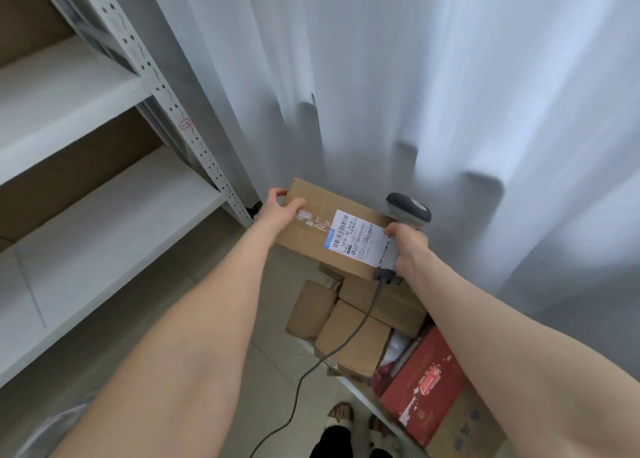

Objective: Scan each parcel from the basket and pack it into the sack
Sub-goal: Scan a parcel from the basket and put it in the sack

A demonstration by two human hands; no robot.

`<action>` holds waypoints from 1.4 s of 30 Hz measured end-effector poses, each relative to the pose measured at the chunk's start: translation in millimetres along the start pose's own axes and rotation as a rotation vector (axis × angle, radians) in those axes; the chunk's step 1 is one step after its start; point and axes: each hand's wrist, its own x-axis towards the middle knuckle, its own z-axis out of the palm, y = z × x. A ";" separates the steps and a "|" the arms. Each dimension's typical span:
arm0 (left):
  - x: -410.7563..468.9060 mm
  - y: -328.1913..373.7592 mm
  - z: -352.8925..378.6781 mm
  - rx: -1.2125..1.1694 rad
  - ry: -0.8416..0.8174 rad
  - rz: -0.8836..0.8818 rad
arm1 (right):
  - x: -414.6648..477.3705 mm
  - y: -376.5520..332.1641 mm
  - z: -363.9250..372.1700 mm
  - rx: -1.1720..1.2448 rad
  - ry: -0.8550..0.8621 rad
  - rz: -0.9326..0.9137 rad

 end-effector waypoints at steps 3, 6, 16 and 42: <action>-16.2 22.7 -21.0 -0.002 -0.010 0.073 | -16.8 -4.1 4.0 0.019 -0.046 -0.005; -33.2 39.4 -39.1 -0.002 0.000 0.116 | -31.5 -7.6 6.9 0.047 -0.106 -0.003; -61.7 88.5 -112.4 0.162 -0.101 0.141 | -71.6 -49.8 36.5 -0.169 -0.403 -0.239; -56.9 105.5 -209.4 -0.163 0.219 0.033 | -120.5 -2.7 108.0 -0.023 -0.706 0.089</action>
